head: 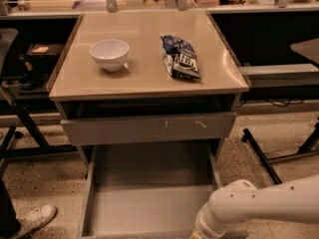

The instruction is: Open middle drawer

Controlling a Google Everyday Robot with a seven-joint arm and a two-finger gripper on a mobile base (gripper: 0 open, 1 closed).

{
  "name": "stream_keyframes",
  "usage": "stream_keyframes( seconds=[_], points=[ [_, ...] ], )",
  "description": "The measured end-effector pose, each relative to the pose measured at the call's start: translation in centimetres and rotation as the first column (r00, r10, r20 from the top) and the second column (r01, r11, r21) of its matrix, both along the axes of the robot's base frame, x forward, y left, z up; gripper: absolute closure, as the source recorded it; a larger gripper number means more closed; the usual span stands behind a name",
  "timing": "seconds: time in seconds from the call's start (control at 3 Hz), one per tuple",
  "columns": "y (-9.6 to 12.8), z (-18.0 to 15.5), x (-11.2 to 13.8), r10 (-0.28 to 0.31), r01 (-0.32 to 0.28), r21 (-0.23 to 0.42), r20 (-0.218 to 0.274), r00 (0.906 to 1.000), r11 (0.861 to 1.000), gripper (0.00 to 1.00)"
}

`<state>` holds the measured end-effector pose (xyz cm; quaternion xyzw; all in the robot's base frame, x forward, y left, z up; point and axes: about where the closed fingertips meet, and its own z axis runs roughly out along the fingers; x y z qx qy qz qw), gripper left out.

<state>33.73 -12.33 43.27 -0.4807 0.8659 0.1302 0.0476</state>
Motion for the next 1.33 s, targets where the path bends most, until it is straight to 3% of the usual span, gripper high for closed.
stream_keyframes(
  seconds=[1.33],
  points=[
    [-0.16, 0.72, -0.72, -0.025, 0.026, -0.002, 0.009, 0.9996, 1.0, 1.0]
  ],
)
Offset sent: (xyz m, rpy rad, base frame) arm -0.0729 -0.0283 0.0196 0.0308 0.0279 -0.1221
